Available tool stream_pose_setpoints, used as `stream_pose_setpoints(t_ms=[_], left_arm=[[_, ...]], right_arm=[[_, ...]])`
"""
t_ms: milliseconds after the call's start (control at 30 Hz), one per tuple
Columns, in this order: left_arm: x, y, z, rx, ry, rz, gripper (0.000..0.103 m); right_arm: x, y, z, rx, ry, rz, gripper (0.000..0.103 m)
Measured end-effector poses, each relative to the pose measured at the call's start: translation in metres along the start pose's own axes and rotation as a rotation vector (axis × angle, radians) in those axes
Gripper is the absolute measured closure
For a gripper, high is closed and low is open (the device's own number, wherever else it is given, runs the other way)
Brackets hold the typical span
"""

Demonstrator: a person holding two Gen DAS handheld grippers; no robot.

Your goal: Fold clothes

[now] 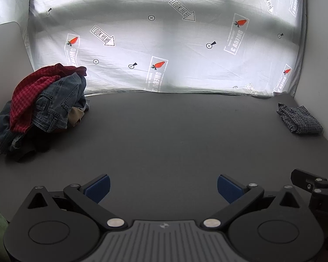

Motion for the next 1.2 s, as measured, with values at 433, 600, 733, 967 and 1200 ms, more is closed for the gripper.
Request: stream_pose_setpoints(t_ms=[433,600,733,967,1200], left_arm=[[-0.0024,0.0021,-0.0042,0.004,-0.004,-0.002,0.000],[-0.0031,0.0008,-0.0028,0.004,-0.006,-0.003,0.000],[-0.0023,0.0009,-0.0025,0.001,-0.007,0.001,0.000],[-0.0030,0.0008,-0.0025,0.001,-0.011,-0.002,0.000],[-0.0009,0.0010,0.0003,-0.005,-0.011,0.013,0.000]], right_arm=[[-0.0009,0.0017,0.0004,-0.001,-0.003,0.000,0.001],[-0.0012,0.0024,0.0003,0.001,-0.005,-0.001,0.001],[-0.0008,0.0025,0.0002,0.004,-0.004,0.000,0.001],[-0.0009,0.0029,-0.0008,0.001,-0.005,-0.002,0.001],[-0.0003,0.0023,0.0004,0.004,-0.004,-0.001,0.001]])
Point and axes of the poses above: each gripper's, at about its wrist camera, not at the fingertips, and x roughly against the way its jaws point, z to its right, y to its underside, the point moved 8 cm from there along -x, roughly the way its jaws point, and after that the axes turned 13 degrees about -z, right-handed, at the moved point
